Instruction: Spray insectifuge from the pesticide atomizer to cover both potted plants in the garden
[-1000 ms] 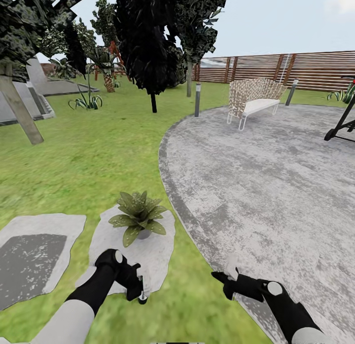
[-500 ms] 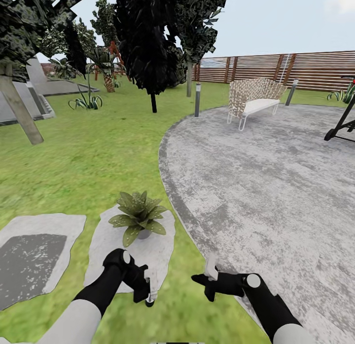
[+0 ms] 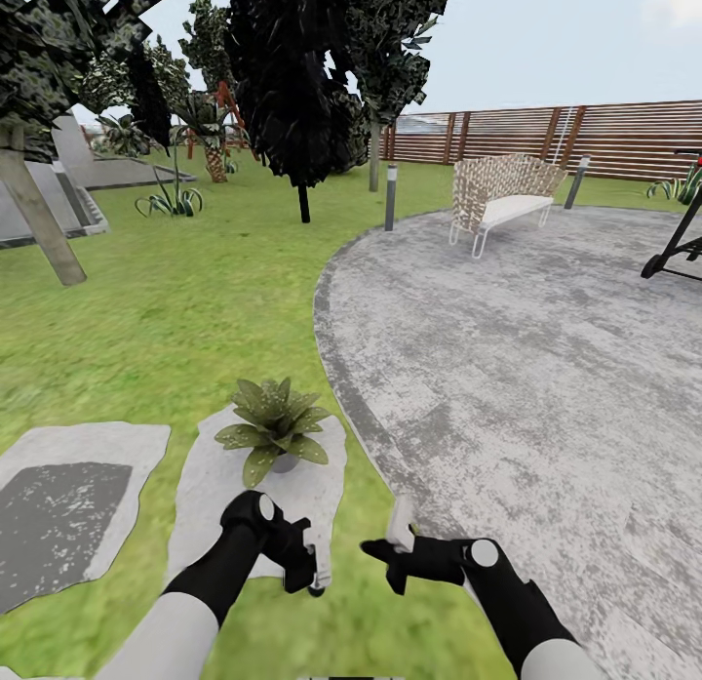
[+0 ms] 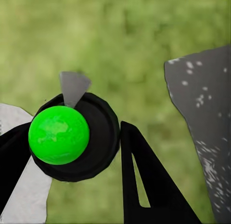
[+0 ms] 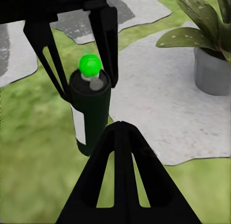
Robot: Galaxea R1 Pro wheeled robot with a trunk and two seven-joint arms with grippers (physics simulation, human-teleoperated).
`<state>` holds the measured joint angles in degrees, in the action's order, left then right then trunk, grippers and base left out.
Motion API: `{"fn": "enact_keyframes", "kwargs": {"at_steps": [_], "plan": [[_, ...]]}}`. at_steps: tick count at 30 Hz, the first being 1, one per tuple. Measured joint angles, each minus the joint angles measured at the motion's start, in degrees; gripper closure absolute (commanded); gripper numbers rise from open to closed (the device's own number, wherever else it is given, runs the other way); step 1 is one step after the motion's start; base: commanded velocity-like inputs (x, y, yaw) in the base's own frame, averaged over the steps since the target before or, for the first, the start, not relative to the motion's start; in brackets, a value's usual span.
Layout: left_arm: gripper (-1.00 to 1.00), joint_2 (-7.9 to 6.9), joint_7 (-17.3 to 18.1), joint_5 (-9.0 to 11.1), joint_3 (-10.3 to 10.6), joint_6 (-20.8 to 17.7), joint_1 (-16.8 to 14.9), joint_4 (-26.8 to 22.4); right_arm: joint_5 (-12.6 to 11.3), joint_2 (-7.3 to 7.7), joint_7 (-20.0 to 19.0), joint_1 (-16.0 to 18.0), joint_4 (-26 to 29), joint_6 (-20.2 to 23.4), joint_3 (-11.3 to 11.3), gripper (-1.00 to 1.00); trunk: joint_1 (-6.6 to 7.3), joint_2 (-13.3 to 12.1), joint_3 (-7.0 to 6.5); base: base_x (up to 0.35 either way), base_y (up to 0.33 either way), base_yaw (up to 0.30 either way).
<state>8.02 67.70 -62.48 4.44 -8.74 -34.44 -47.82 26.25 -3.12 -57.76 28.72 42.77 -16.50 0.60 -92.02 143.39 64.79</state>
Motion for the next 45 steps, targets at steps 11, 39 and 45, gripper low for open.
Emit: {"fn": "enact_keyframes", "kwargs": {"at_steps": [11,39,45], "plan": [[1.00,1.55,-0.2,0.1,0.1,0.0,0.0,-0.1,0.0,-0.80,0.0,0.0,0.0,0.1,0.1,1.00,0.00,0.0,0.00,0.000,0.000,0.000],[1.00,1.97,-0.4,3.8,1.4,0.0,0.1,-0.3,-0.1,-0.95,0.0,0.0,0.5,0.1,0.1,1.00,0.00,0.0,0.00,0.000,0.000,0.000],[1.00,1.97,-0.4,4.8,1.4,0.1,0.2,-0.3,-0.1,-1.76,-0.1,0.0,0.8,0.1,0.2,1.00,0.00,0.0,0.00,0.000,0.000,0.000]]}}
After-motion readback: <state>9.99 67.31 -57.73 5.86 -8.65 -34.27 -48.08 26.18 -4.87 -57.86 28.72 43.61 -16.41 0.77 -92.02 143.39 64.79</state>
